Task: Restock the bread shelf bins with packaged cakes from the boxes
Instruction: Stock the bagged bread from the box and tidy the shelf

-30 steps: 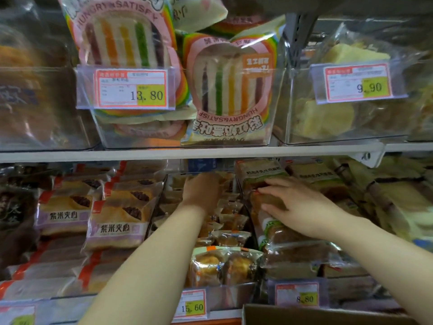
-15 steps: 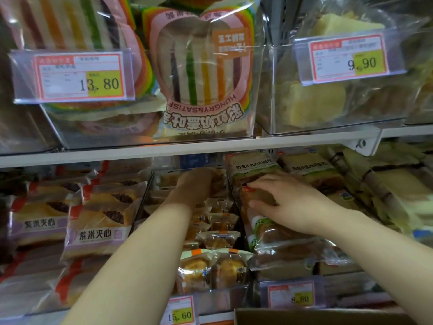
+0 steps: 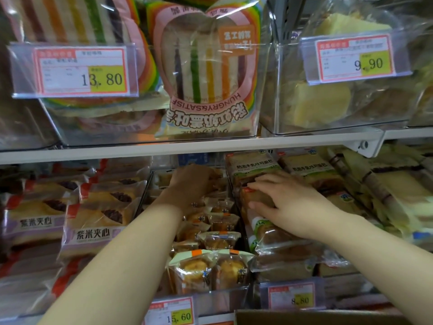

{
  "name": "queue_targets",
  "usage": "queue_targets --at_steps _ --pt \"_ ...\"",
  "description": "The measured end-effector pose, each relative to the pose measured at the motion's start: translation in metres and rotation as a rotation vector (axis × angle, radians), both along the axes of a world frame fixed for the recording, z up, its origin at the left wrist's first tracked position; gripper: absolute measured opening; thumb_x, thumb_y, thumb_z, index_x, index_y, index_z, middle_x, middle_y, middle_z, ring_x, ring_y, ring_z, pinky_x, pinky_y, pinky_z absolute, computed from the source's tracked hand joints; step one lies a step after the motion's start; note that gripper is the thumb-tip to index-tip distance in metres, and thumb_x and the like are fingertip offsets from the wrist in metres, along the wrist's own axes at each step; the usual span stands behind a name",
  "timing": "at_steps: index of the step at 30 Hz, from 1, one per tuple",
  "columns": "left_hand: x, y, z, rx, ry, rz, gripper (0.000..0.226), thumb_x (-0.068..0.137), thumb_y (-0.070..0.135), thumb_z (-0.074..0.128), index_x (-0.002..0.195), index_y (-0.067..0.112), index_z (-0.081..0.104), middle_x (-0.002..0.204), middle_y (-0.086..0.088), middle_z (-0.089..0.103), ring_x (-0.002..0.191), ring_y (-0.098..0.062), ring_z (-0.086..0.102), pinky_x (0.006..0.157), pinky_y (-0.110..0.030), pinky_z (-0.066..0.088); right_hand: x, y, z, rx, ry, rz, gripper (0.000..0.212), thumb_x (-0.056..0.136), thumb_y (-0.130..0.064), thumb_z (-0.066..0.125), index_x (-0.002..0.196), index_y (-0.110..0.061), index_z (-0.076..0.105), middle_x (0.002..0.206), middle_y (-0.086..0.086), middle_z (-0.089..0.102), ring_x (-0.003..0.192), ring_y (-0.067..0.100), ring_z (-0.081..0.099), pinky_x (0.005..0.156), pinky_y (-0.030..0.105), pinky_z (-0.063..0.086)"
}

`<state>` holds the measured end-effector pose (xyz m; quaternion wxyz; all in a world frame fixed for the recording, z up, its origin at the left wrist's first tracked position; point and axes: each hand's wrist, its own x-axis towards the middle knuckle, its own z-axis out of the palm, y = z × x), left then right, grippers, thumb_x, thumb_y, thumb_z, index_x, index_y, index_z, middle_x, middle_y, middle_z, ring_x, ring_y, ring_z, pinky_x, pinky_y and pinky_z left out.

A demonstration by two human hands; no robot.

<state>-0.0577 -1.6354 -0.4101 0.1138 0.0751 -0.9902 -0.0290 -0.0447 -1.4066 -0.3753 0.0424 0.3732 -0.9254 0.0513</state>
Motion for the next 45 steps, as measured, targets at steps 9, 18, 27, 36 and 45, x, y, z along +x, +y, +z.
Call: queue_targets --at_steps 9,18,27,36,45 --pt "-0.015 -0.001 0.002 0.148 -0.106 -0.062 0.029 0.093 0.016 0.054 0.117 0.027 0.066 0.116 0.0 0.066 0.111 -0.021 0.058 0.1 -0.04 0.044 0.03 0.007 -0.014 0.047 -0.002 -0.033 0.077 0.082 -0.071 0.0 0.15 -0.037 0.011 0.159 -0.013 0.009 0.145 0.013 0.007 0.118 0.046 0.01" --pt "0.024 -0.013 0.015 0.248 0.019 -0.063 0.023 0.091 0.019 0.061 0.113 0.024 0.066 0.12 0.002 0.063 0.107 -0.018 0.06 0.096 -0.037 0.048 0.029 0.011 -0.012 -0.055 0.052 -0.016 0.079 0.08 -0.074 0.001 0.149 -0.039 0.016 0.157 -0.016 0.012 0.144 0.01 0.007 0.119 0.044 0.002" --pt "0.055 0.0 0.002 0.05 -0.011 -0.041 0.034 0.093 0.017 0.057 0.125 0.028 0.06 0.131 0.0 0.058 0.12 -0.021 0.055 0.1 -0.036 0.044 0.058 -0.007 -0.009 0.214 0.103 0.304 0.061 0.089 -0.067 0.027 0.139 -0.036 0.044 0.142 -0.015 0.047 0.146 0.011 0.012 0.113 0.05 -0.02" --pt "0.071 -0.012 0.011 0.374 0.009 -0.026 0.039 0.096 0.015 0.053 0.134 0.023 0.052 0.131 -0.003 0.058 0.117 -0.02 0.056 0.103 -0.034 0.044 0.056 -0.014 -0.005 0.314 0.16 0.3 0.047 0.095 -0.053 0.039 0.139 -0.036 0.044 0.142 -0.01 0.049 0.142 0.015 0.025 0.112 0.05 -0.018" --pt "0.126 -0.035 0.007 0.062 0.037 0.189 0.031 0.095 0.034 0.053 0.125 0.034 0.059 0.13 0.003 0.059 0.121 -0.02 0.053 0.105 -0.038 0.038 0.038 -0.09 -0.015 0.051 -0.065 0.231 0.031 0.096 -0.01 0.047 0.124 -0.017 0.058 0.115 0.005 0.063 0.096 0.021 0.061 0.083 0.035 0.054"
